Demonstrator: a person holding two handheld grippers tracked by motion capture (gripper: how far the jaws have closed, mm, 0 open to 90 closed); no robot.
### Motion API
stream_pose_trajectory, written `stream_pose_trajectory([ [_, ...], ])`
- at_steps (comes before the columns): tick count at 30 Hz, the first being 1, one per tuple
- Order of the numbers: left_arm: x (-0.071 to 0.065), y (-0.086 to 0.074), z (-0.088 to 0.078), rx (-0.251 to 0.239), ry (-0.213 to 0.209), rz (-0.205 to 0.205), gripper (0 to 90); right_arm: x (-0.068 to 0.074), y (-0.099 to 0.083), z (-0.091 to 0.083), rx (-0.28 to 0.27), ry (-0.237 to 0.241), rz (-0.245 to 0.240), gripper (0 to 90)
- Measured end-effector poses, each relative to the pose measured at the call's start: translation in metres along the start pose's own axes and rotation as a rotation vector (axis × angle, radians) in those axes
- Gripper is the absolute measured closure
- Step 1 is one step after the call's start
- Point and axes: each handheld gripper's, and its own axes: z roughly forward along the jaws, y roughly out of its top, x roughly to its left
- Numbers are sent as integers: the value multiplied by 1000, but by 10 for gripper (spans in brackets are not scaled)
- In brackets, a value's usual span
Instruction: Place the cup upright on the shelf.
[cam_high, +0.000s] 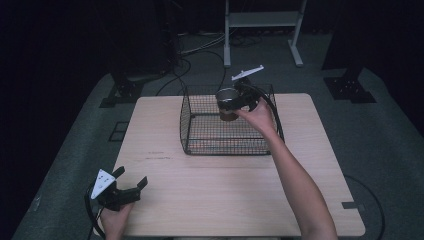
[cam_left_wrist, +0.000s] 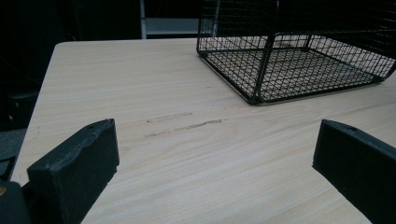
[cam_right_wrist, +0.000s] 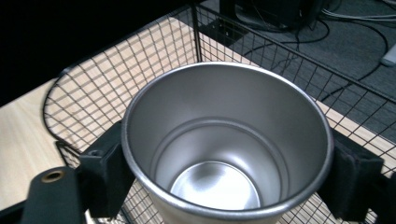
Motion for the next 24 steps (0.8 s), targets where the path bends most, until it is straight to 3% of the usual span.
stream_pose_trajectory([
  [24,1,0,-1,-9,3,-8,0,-15,-19,42,140,-41,49,160],
])
